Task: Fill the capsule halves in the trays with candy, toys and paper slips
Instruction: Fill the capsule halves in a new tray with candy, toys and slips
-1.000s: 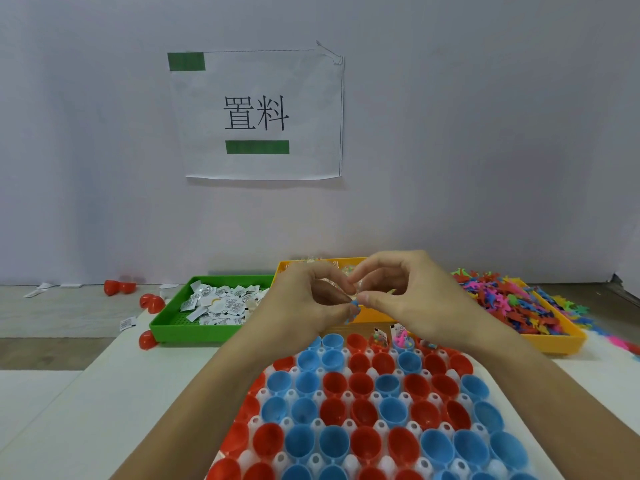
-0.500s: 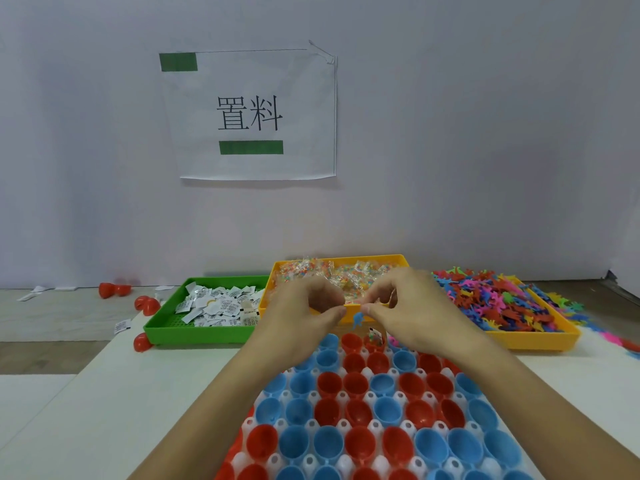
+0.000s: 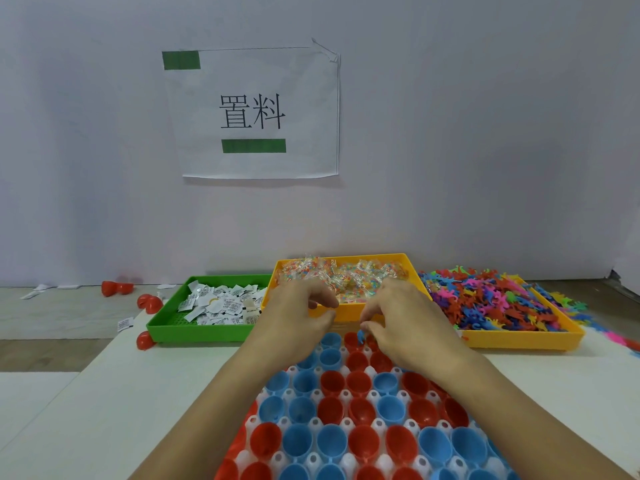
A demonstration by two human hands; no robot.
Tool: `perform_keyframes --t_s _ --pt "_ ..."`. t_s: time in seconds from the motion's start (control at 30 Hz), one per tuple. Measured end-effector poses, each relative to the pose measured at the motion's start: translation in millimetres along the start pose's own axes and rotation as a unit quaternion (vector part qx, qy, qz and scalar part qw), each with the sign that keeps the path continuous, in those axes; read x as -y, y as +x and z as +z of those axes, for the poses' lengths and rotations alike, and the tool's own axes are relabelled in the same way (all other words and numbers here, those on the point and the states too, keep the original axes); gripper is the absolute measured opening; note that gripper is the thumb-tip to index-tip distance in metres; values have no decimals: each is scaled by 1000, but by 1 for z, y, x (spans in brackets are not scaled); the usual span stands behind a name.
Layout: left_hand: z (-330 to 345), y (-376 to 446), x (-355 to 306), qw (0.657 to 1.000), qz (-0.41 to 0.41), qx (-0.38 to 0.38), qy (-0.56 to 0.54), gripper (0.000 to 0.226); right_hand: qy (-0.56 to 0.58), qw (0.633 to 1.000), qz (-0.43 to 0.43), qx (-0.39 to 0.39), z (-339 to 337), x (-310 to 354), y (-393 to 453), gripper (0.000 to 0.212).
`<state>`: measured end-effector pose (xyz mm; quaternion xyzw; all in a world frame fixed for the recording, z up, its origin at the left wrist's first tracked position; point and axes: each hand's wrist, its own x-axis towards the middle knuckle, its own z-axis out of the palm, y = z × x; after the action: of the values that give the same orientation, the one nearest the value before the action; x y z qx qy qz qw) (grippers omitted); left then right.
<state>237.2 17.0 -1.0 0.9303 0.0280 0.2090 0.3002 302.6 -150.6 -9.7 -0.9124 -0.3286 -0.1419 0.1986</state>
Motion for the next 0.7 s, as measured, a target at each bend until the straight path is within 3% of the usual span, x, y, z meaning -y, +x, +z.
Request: perform_keyframes --t_s 0.27,0.47,0.7 --pt "4 1 6 999 19 -15 24 15 32 999 12 -40 -8 -12 8 14" --pt "8 5 6 996 53 -27 71 19 38 999 15 19 -13 -25 11 26" --pt "15 47 -18 989 37 56 131 24 41 999 12 29 -17 -27 12 29"
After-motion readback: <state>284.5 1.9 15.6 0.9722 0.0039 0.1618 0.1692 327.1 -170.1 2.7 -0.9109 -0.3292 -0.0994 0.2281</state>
